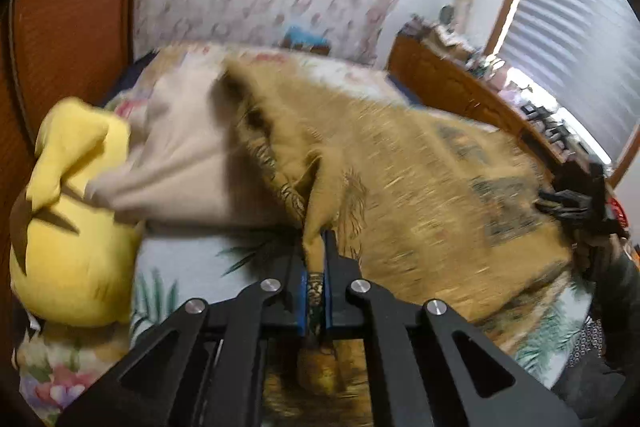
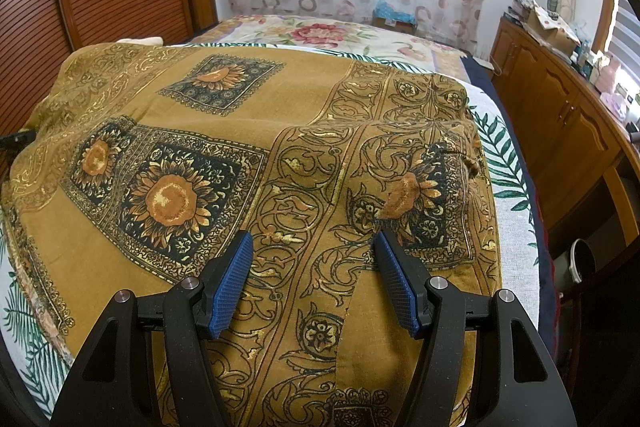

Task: Fold small clothes

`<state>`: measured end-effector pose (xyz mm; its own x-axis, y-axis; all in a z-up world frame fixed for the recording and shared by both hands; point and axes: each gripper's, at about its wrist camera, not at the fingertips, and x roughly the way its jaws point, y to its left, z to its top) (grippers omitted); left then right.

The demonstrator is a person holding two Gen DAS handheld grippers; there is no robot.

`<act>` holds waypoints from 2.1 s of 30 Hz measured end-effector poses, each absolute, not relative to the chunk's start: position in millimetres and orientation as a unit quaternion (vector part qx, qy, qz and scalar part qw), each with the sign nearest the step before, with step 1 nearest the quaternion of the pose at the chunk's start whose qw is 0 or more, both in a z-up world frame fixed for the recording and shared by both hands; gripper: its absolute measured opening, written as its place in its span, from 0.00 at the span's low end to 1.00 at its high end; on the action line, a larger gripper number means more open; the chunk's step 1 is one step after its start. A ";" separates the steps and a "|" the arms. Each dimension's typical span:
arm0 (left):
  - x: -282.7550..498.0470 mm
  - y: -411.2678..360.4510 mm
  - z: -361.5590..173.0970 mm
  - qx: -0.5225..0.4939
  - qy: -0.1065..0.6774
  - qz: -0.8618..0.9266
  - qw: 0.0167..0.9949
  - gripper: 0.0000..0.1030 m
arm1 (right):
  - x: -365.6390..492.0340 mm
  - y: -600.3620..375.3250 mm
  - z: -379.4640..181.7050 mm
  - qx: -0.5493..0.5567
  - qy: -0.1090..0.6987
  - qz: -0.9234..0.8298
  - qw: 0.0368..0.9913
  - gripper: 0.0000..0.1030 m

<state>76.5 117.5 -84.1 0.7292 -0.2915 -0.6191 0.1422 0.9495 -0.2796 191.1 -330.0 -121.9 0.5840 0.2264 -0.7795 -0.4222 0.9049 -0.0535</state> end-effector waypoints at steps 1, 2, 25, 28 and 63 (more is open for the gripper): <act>74.8 114.2 -78.6 -0.106 0.341 -0.125 0.926 0.01 | 191.4 -329.8 -122.2 -0.117 0.417 0.184 0.882 0.63; 73.1 104.1 -67.3 -0.102 0.330 -0.136 0.929 0.01 | 191.6 -329.9 -122.2 -0.117 0.417 0.184 0.882 0.63; 130.9 -164.0 56.5 0.042 0.286 -0.355 0.889 0.21 | 137.8 -407.0 -43.8 -0.041 0.323 0.173 0.930 0.62; 127.3 -174.3 50.9 0.065 0.293 -0.353 0.886 0.30 | 133.8 -407.0 -44.6 -0.045 0.321 0.171 0.930 0.62; 118.2 -1.6 -51.1 -0.024 0.360 -0.150 0.920 0.33 | 197.1 -212.8 -89.8 -0.135 0.386 0.320 0.855 0.62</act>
